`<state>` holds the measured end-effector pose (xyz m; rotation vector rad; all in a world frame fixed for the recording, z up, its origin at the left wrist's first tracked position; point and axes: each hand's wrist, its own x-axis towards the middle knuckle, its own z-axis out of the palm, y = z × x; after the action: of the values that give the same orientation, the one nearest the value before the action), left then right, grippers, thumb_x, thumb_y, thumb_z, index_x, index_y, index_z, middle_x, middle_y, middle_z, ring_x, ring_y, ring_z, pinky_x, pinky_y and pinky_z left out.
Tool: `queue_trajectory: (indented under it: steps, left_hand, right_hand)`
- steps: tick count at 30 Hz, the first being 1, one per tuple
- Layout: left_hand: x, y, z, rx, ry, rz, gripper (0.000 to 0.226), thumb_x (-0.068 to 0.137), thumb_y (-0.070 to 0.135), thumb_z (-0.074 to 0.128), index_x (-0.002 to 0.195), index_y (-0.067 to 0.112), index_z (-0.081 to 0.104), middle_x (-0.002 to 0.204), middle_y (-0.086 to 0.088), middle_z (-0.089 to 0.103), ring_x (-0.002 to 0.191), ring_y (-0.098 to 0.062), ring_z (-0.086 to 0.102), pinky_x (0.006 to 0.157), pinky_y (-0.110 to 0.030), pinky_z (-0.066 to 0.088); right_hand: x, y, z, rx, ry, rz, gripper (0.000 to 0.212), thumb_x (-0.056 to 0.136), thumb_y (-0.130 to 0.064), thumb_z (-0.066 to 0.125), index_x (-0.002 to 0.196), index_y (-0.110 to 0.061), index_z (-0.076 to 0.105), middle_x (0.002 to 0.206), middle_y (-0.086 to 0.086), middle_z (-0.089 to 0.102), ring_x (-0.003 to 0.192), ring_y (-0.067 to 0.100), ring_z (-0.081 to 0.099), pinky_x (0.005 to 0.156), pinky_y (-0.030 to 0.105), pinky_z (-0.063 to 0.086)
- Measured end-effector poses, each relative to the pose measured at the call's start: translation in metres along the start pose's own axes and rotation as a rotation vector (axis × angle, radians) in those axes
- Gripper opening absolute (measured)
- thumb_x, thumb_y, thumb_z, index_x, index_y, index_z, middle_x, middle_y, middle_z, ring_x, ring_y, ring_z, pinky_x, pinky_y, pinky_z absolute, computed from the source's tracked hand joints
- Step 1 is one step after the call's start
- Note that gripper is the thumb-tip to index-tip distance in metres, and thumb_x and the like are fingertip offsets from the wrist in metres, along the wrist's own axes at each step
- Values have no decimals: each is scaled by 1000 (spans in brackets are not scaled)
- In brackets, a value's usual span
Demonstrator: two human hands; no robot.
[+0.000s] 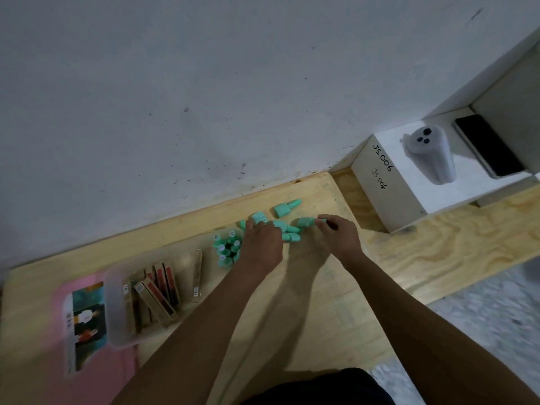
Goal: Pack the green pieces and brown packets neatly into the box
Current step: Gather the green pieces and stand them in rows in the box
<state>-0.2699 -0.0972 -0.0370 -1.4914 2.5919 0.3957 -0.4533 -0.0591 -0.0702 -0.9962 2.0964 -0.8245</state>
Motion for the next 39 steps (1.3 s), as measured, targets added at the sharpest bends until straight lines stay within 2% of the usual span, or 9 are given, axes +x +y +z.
queue_trajectory:
  steps: [3,6,11,15,21,25,29,33,39]
  left_hand:
    - [-13,-6,-13,-286,109,-74,30,92,35,49,106,17,68,99,-2,71,94,-25,63,93,-38,36]
    - [-33,-14,-26,-591,265,-137,27,87,35,60,98,14,73,85,-2,73,79,-22,66,74,-30,48]
    - [-70,-33,-38,-702,438,-185,24,82,37,65,96,19,74,80,7,71,66,-11,60,63,-26,50]
    - [-100,-50,-40,-810,557,-181,13,79,30,69,84,19,73,73,9,69,58,0,57,56,-20,46]
    - [-134,-71,-38,-872,664,-258,4,78,20,75,77,16,74,63,12,64,57,0,57,50,-11,42]
    - [-144,-81,-30,-890,685,-350,9,77,24,75,73,17,73,55,18,58,50,9,54,49,-5,36]
    - [-146,-88,-19,-903,647,-412,13,77,31,76,76,17,75,59,14,63,51,9,55,53,-13,43]
    - [-143,-87,-12,-882,584,-421,15,78,32,74,79,17,76,66,9,68,55,4,58,54,-14,44]
    - [-130,-84,8,-819,473,-426,21,79,37,70,85,18,76,74,4,73,67,-10,66,61,-25,50]
  right_hand:
    - [-22,-6,-8,266,89,102,27,90,-24,66,114,-13,70,101,-3,70,95,11,65,89,36,56]
    - [-47,-14,-11,446,119,138,29,90,-24,67,117,-15,69,97,-8,67,91,9,65,78,28,58]
    - [-77,-31,-6,501,70,23,28,90,-18,68,117,-11,68,107,0,69,95,10,67,78,27,58]
    - [-95,-49,3,359,-44,-152,32,90,-13,66,122,-14,66,106,-2,70,95,9,68,84,27,58]
    - [-120,-73,35,49,-186,-471,31,90,-11,66,120,-11,65,111,-5,65,92,-4,61,76,2,46]
    - [-121,-76,58,-173,-232,-672,27,90,-11,66,117,-13,67,111,2,65,92,9,62,86,19,52]
    - [-118,-77,74,-461,-209,-738,27,90,-18,63,116,-19,68,114,-2,67,100,17,63,86,37,52]
    - [-115,-77,86,-707,-125,-760,27,85,-25,65,112,-27,68,109,-5,72,105,20,60,88,39,44]
    - [-114,-74,92,-799,-57,-740,26,74,-25,77,99,-29,73,93,-6,76,96,20,62,80,39,44]
